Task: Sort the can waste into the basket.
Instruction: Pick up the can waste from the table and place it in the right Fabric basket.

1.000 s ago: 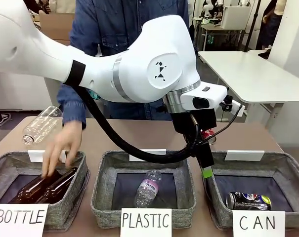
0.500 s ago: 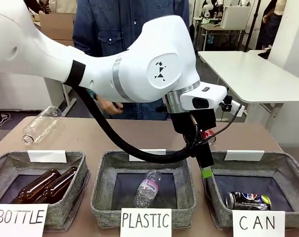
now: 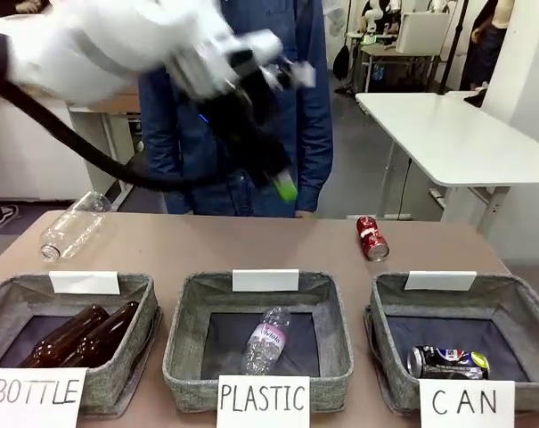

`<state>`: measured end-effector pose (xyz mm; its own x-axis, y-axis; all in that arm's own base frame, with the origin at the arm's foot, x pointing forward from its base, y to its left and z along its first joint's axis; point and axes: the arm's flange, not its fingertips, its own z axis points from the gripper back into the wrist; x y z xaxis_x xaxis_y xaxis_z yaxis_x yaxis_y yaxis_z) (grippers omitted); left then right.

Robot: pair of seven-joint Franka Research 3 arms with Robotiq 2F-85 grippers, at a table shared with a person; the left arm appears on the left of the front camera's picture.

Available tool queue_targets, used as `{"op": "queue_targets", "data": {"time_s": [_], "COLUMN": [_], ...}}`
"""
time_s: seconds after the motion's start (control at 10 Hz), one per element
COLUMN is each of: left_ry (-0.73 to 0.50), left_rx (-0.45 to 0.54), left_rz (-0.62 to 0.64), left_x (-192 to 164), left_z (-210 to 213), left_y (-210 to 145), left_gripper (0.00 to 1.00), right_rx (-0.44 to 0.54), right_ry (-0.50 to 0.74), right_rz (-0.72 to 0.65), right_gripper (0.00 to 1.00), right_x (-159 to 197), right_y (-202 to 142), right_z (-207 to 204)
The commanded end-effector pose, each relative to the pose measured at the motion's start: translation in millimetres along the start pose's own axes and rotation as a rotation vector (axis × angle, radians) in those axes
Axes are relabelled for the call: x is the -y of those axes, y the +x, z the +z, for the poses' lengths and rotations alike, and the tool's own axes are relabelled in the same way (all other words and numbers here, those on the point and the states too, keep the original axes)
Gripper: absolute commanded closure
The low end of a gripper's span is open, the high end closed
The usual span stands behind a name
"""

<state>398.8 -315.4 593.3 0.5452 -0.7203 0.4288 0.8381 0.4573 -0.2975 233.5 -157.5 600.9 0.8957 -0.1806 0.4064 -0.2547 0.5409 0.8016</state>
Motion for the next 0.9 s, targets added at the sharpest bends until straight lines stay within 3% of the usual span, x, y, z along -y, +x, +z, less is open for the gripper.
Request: {"op": "queue_targets", "data": {"time_s": [0.0, 0.2, 0.3, 0.5, 0.6, 0.7, 0.8], "left_ry": [0.137, 0.030, -0.010, -0.206, -0.360, -0.403, -0.204], "left_rx": [0.215, 0.369, 0.492, 0.705, 0.779, 0.757, 0.579], "left_rz": [0.383, 0.706, 0.843, 0.990, 0.955, 0.945, 0.931], "left_x": [-40, -81, -94, -104, -107, -115, -116], "left_z": [60, 129, 156, 188, 190, 180, 201], "left_y": [-73, -154, -195, -268, -291, -308, -288], "left_gripper": [0.00, 0.00, 0.00, 0.00, 0.00, 0.00, 0.00], "right_rx": [-0.065, -0.116, -0.138, -0.144, -0.126, -0.080, -0.169], "right_ry": [0.103, 0.179, 0.245, 0.286, 0.263, 0.162, 0.262], "right_rz": [0.038, 0.052, 0.021, -0.118, -0.195, -0.215, -0.099], "right_gripper": [0.00, 0.00, 0.00, 0.00, 0.00, 0.00, 0.00], "right_x": [-29, -62, -75, -87, -88, -86, -84], "right_y": [16, 12, 12, 25, 29, 33, 17], "right_z": [-78, -152, -183, -232, -241, -243, -238]}}
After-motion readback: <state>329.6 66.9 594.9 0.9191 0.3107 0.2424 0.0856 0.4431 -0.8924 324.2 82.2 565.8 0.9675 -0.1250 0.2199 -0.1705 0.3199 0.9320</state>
